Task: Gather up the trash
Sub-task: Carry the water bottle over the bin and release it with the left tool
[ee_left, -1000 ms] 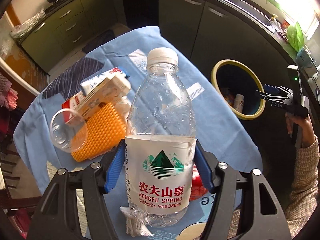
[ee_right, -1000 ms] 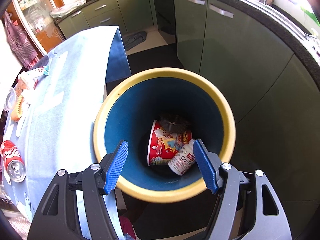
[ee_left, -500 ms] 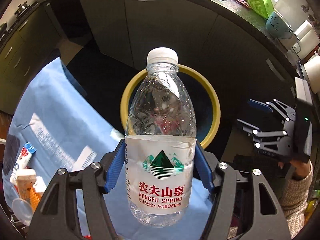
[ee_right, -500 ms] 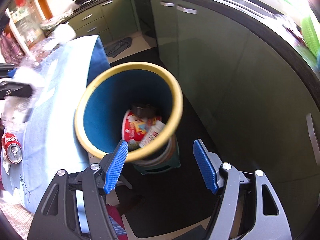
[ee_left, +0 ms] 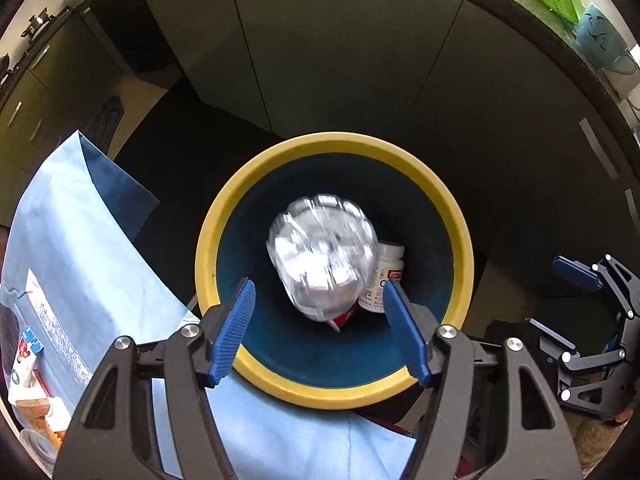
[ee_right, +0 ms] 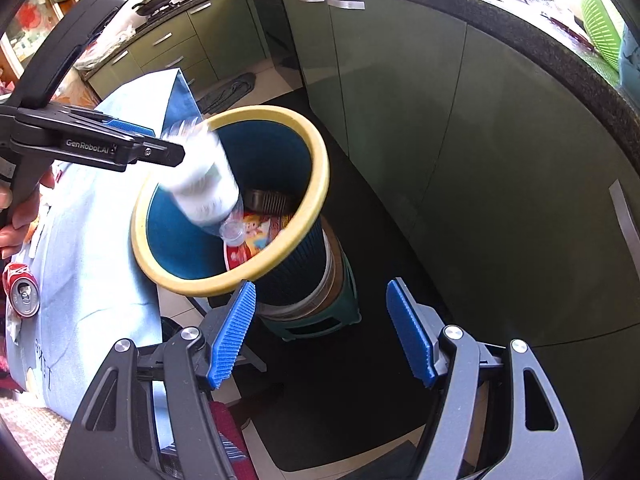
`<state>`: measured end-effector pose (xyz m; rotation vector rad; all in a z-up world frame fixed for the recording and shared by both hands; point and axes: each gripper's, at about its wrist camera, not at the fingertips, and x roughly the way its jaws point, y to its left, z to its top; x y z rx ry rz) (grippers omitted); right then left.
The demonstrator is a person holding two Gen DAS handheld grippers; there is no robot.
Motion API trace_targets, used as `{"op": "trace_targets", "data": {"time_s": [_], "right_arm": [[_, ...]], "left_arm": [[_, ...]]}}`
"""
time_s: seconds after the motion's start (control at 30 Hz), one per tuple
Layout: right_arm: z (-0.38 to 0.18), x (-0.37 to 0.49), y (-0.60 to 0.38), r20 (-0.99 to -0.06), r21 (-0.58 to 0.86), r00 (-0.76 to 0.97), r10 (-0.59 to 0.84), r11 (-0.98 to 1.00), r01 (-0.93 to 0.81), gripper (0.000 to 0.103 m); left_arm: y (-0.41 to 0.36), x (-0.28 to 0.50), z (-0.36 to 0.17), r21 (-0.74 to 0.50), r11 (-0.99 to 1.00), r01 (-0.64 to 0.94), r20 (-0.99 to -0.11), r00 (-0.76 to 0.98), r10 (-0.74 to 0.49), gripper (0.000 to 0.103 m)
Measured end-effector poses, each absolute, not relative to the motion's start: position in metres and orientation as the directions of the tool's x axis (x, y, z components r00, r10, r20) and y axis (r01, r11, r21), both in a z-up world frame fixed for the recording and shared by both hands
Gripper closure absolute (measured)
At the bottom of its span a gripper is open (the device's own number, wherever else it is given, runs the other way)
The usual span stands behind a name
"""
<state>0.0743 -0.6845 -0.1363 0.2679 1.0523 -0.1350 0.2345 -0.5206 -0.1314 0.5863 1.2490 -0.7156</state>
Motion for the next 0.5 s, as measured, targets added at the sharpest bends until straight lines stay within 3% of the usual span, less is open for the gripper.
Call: {"op": "trace_targets", "data": {"time_s": [0.3, 0.5], "right_arm": [[-0.108, 0.076, -0.65, -0.847, 0.139, 0.531, 0.028, 0.976, 0.17, 0.035], [-0.084, 0.083, -0.595, -0.832, 0.149, 0.541, 0.125, 0.989, 0.0, 0.035]], "left_arm": [[-0.45, 0.215, -0.061, -0.033, 0.667, 0.745, -0.951, 0.181, -0.25, 0.039], [-0.358, 0.193, -0.009, -0.048, 0.72, 0.692, -0.925, 0.242, -0.294, 0.034]]}}
